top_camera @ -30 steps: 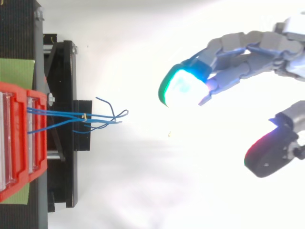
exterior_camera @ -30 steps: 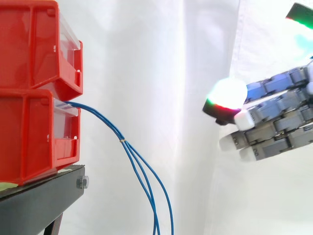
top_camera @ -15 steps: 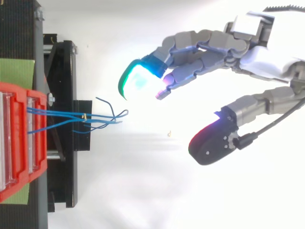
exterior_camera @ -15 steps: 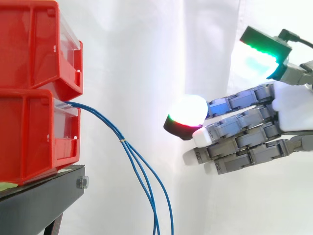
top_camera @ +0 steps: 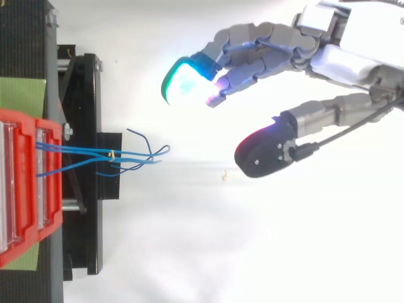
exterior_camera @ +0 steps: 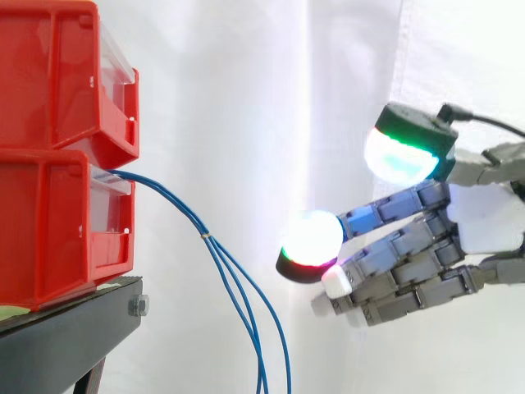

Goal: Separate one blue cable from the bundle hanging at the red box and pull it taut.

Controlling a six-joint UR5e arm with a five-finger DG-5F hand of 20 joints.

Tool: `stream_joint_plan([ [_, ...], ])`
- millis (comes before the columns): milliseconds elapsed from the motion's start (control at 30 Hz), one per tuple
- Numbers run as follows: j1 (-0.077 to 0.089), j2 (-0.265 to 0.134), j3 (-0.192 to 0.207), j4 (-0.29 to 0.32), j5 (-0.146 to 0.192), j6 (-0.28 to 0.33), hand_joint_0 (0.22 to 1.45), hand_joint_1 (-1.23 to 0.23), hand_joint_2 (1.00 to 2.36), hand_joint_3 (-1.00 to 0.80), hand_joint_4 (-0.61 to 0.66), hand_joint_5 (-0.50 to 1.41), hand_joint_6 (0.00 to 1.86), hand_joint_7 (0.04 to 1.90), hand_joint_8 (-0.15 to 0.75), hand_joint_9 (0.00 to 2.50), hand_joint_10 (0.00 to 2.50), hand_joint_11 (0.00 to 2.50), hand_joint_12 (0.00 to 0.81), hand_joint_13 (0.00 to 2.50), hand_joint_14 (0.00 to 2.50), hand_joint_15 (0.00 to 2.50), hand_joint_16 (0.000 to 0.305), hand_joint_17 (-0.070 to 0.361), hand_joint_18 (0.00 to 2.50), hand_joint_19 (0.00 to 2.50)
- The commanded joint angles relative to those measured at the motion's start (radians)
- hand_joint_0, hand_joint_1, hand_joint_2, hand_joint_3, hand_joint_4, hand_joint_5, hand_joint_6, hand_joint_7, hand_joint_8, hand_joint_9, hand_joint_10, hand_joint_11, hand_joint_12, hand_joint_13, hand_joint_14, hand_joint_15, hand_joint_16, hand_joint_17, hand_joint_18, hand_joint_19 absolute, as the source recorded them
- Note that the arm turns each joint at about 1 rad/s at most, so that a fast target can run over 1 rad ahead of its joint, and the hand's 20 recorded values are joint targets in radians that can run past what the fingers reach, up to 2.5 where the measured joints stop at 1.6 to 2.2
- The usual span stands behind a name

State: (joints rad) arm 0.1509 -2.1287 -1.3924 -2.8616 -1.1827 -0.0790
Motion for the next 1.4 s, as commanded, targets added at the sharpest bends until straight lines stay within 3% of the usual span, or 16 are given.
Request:
stream_joint_plan([
  [0, -0.011, -0.034, 0.007, 0.018, -0.003, 0.002, 0.49, -0.71, 1.0, -0.5, 0.32, -0.2, 0.5, 0.91, 0.288, 0.56, 0.01, 0.25, 0.188, 0.27, 0.0, 0.0, 0.013, 0.029, 0.02, 0.0],
  [67, -0.013, -0.045, 0.009, 0.028, -0.006, 0.004, 0.49, -0.71, 1.0, -0.5, 0.32, -0.2, 0.5, 0.91, 0.287, 0.56, 0.01, 0.24, 0.188, 0.27, 0.0, 0.0, 0.013, 0.029, 0.02, 0.0],
  [200, -0.013, -0.089, 0.059, 0.047, -0.018, 0.002, 0.49, -0.71, 1.0, -0.5, 0.32, -0.2, 0.5, 0.91, 0.289, 0.57, 0.01, 0.25, 0.189, 0.28, 0.0, 0.0, 0.013, 0.029, 0.02, 0.0],
  [233, -0.014, -0.123, 0.107, 0.036, -0.037, 0.001, 0.49, -0.71, 1.0, -0.5, 0.32, -0.2, 0.5, 0.91, 0.288, 0.57, 0.01, 0.25, 0.189, 0.28, 0.0, 0.0, 0.013, 0.029, 0.02, 0.0],
  [333, -0.01, -0.16, 0.144, 0.022, -0.043, 0.004, 0.49, -0.71, 1.0, -0.5, 0.32, -0.2, 0.5, 0.91, 0.289, 0.57, 0.01, 0.25, 0.189, 0.28, 0.0, 0.0, 0.013, 0.029, 0.03, 0.0],
  [600, -0.002, -0.215, 0.197, 0.036, -0.055, 0.012, 0.49, -0.7, 1.0, -0.5, 0.33, -0.19, 0.5, 0.92, 0.293, 0.6, 0.01, 0.27, 0.187, 0.3, 0.0, 0.0, 0.013, 0.028, 0.05, 0.0],
  [667, -0.002, -0.241, 0.239, 0.047, -0.095, 0.035, 0.5, -0.71, 1.0, -0.5, 0.33, -0.19, 0.5, 0.93, 0.293, 0.61, 0.01, 0.28, 0.187, 0.32, 0.0, 0.0, 0.012, 0.028, 0.06, 0.0],
  [800, -0.001, -0.241, 0.245, 0.054, -0.115, 0.035, 0.51, -0.73, 1.0, -0.5, 0.34, -0.18, 0.5, 0.95, 0.292, 0.63, 0.01, 0.29, 0.18, 0.34, 0.0, 0.0, 0.011, 0.025, 0.09, 0.0],
  [1100, 0.002, -0.241, 0.242, 0.056, -0.121, 0.054, 0.54, -0.73, 1.0, -0.5, 0.33, -0.16, 0.5, 1.0, 0.289, 0.67, 0.01, 0.32, 0.176, 0.39, 0.0, 0.0, 0.009, 0.021, 0.13, 0.0],
  [1367, -0.005, -0.241, 0.231, 0.057, -0.15, 0.071, 0.56, -0.73, 1.0, -0.49, 0.33, -0.15, 0.5, 1.02, 0.292, 0.71, 0.01, 0.33, 0.173, 0.42, 0.0, 0.0, 0.008, 0.018, 0.17, 0.0],
])
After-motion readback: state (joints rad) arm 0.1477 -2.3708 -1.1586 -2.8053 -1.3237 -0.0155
